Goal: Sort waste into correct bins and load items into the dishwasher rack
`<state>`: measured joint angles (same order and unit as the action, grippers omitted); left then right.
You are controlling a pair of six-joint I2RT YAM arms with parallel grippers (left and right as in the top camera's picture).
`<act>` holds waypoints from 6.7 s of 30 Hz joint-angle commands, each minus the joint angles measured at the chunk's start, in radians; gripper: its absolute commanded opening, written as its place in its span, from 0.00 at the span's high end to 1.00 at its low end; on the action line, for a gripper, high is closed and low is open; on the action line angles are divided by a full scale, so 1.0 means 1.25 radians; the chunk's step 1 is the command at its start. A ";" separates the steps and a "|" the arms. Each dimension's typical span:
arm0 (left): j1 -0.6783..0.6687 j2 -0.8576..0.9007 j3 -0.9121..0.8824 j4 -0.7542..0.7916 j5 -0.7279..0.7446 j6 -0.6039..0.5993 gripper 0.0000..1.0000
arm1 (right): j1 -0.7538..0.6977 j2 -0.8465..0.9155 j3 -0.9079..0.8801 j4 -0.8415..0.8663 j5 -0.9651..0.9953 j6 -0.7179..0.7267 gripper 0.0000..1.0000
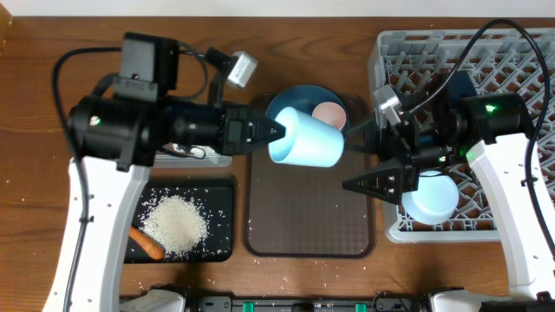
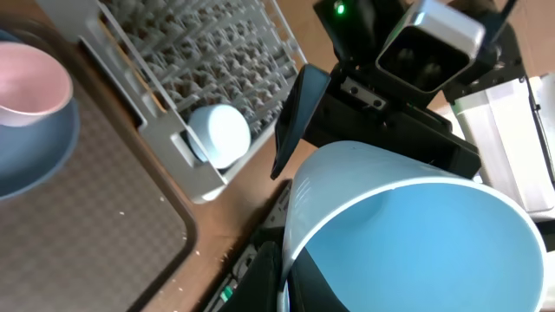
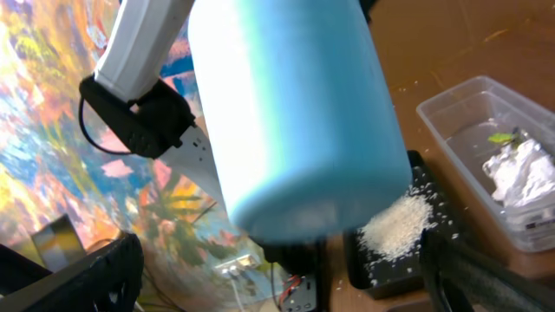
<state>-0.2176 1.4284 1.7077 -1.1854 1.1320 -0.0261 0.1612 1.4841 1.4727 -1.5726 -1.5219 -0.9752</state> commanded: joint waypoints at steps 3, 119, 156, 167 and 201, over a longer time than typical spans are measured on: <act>-0.038 0.028 0.003 0.001 0.051 -0.003 0.94 | 0.008 -0.009 0.014 0.011 -0.018 -0.016 0.01; -0.046 0.044 0.003 -0.051 -0.584 -0.001 0.14 | -0.008 -0.009 0.014 0.334 0.902 0.693 0.79; -0.046 0.044 0.003 -0.050 -0.584 -0.001 0.04 | -0.068 0.107 0.008 0.345 1.251 0.848 0.83; -0.046 0.044 0.003 -0.051 -0.584 -0.001 0.04 | -0.096 0.172 0.008 0.345 1.260 0.849 0.83; -0.046 0.044 0.003 -0.051 -0.584 -0.001 0.03 | -0.122 0.180 0.002 0.341 1.214 0.852 0.78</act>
<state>-0.2783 1.4773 1.7077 -1.2491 0.4114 -0.0261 0.0170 1.7035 1.4727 -1.1473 0.0051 0.0727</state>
